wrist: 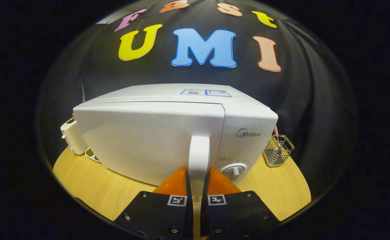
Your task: Open the microwave, put the food inside, and close the microwave door.
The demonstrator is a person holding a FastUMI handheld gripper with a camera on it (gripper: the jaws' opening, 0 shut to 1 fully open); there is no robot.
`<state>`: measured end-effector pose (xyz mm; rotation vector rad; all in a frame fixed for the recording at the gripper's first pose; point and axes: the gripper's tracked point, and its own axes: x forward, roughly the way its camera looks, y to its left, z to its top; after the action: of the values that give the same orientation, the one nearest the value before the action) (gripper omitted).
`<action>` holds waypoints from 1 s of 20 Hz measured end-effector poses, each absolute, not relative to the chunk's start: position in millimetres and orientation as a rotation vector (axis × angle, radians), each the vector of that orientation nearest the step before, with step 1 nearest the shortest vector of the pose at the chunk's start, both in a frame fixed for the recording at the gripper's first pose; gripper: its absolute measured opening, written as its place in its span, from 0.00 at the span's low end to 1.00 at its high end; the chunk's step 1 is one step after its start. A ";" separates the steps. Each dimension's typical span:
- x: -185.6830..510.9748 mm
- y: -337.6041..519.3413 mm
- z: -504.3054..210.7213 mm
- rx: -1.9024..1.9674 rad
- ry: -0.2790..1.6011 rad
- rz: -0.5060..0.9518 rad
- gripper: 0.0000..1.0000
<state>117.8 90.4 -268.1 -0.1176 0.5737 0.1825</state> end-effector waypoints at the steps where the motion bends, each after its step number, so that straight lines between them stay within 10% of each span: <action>1: 105.5 91.7 -264.4 -0.166 0.556 0.202 0.08; 20: -5.8 129.7 -254.9 -0.113 0.722 0.345 0.17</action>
<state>-5.8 129.7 -254.9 -0.1130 0.7223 0.3447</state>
